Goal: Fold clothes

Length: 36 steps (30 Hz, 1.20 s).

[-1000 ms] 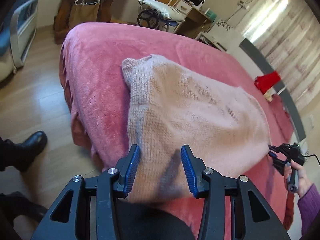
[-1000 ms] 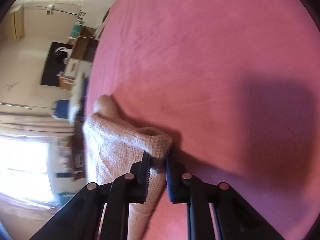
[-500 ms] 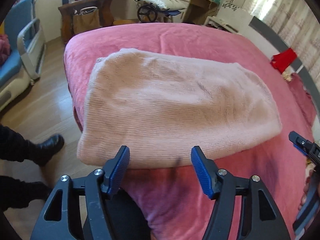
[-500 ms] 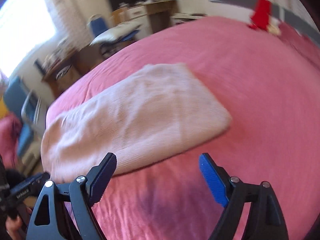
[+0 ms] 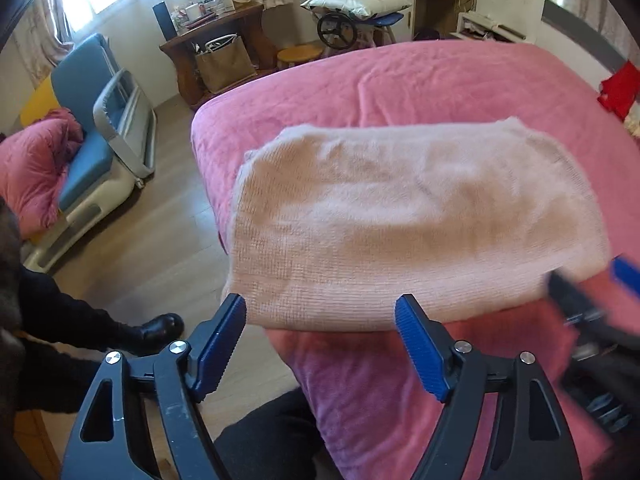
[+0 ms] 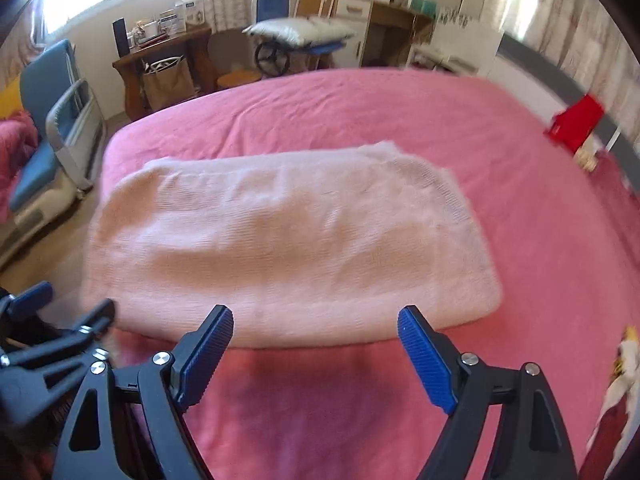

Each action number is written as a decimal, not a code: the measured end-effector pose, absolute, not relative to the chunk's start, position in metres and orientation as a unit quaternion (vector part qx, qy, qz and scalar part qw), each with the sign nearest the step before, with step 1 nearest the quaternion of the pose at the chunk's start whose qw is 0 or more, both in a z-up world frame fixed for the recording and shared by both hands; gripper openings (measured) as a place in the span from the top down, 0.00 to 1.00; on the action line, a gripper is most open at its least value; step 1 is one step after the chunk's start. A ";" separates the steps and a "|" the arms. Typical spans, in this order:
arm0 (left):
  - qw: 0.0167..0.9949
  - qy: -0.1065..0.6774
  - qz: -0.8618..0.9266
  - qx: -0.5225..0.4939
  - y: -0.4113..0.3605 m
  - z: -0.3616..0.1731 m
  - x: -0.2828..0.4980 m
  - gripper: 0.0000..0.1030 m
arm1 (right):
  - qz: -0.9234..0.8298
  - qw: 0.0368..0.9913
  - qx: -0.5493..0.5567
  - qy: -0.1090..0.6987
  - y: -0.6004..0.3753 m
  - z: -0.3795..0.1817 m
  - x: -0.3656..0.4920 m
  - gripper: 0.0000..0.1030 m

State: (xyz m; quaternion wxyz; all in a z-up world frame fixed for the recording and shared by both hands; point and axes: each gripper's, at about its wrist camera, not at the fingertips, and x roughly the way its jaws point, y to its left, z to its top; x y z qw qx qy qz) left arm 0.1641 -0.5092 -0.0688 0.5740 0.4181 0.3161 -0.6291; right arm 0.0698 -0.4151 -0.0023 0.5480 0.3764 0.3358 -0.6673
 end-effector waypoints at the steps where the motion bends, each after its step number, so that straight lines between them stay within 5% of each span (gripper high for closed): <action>1: 0.575 0.325 -0.621 0.422 -0.510 -0.063 0.167 0.24 | -0.670 0.539 0.387 0.332 -0.414 0.005 0.072 0.17; 5: 0.548 0.381 -0.615 0.419 -0.511 -0.039 0.179 0.24 | -0.690 0.512 0.398 0.319 -0.403 0.039 0.075 0.17; 14: 0.556 0.380 -0.622 0.400 -0.491 0.008 0.172 0.24 | -0.724 0.494 0.331 0.350 -0.385 0.105 0.078 0.17; 36: 0.563 0.347 -0.610 0.436 -0.497 0.015 0.169 0.24 | -0.691 0.509 0.367 0.357 -0.399 0.098 0.093 0.17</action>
